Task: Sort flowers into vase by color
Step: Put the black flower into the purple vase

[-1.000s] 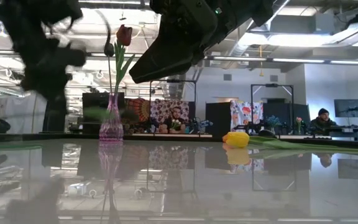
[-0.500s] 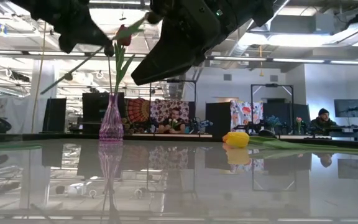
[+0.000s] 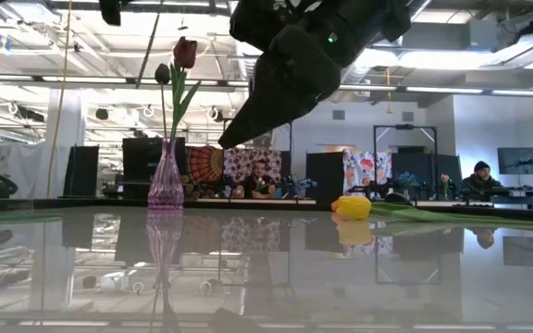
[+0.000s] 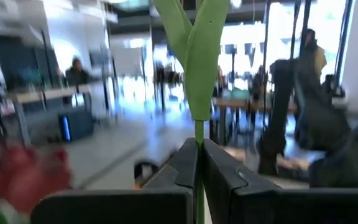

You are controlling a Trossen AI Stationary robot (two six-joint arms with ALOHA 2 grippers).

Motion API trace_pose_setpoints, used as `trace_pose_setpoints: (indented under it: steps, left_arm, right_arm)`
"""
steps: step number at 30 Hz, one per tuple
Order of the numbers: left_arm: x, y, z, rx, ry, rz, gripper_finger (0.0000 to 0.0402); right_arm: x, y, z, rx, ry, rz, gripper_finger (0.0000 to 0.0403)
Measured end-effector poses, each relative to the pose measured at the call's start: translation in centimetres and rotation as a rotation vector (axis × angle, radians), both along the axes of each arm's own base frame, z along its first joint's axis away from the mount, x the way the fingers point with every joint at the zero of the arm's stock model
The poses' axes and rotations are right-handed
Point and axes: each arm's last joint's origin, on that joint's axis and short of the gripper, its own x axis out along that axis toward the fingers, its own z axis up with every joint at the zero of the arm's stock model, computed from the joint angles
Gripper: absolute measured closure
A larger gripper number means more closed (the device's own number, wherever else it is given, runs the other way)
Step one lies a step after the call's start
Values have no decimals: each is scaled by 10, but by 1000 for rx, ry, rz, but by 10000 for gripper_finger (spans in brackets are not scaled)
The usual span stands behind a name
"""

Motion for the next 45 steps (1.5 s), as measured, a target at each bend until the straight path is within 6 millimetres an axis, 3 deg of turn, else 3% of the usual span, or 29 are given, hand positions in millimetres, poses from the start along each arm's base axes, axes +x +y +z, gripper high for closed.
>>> trace_pose_setpoints:
  steps: [7,14,19,22,26,30,35,45]
  left_arm:
    - [-18,12,16,120,-74,124,401]
    - [-21,39,18,203,-49,331,401]
    - [-21,68,14,217,-21,411,401]
    - [-22,82,12,191,-44,378,401]
    - [-31,89,19,182,-141,340,401]
    - [-34,91,19,171,-143,337,401]
    - [-31,93,17,209,-136,318,401]
    - [-36,92,-15,270,-233,407,401]
  right_arm:
    - [3,-20,2,-51,0,-8,214]
    - [-10,-48,28,-68,-2,-56,214]
    - [-48,-71,30,-57,-129,-107,214]
    - [-75,-84,34,1,-321,-181,214]
    - [-107,-97,41,54,-543,-240,214]
    - [-125,-107,43,111,-634,-304,214]
    - [-129,-114,40,132,-623,-344,214]
    - [-129,-116,38,84,-607,-325,214]
